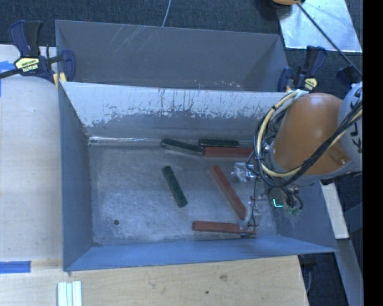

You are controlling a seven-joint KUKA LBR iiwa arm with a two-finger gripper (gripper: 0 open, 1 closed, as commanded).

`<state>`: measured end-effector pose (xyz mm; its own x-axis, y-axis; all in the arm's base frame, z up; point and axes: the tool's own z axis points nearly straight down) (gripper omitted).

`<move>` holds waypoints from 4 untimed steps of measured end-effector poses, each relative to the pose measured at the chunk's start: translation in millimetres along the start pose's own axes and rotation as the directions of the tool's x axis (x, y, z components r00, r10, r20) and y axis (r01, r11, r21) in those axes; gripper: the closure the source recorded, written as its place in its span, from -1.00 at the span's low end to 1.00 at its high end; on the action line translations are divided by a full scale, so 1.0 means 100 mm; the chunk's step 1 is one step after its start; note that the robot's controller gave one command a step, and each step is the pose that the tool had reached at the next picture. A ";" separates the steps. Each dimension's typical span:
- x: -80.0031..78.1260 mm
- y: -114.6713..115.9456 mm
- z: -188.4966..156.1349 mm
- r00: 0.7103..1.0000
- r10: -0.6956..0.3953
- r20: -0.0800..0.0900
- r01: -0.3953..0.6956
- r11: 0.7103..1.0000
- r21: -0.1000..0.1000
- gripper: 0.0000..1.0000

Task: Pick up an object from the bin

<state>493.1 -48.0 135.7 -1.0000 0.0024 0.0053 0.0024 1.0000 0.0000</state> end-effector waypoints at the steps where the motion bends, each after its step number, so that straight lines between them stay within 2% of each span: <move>1: -0.02 0.00 -0.04 1.000 -0.002 0.008 0.002 1.000 0.001 -1.00; 2: 0.07 0.21 -0.06 1.000 -0.013 0.005 0.013 1.000 0.000 -1.00; 3: 0.07 0.27 0.07 1.000 -0.024 0.004 0.024 1.000 0.000 -1.00; 4: 0.04 0.39 -0.11 1.000 -0.003 0.011 0.003 1.000 0.000 -1.00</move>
Offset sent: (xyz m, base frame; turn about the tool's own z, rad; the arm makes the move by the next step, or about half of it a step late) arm -0.0074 0.0213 0.0056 -0.0120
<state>489.3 -8.7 146.3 -1.0000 -0.0001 -0.0058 -0.0001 1.0000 0.0004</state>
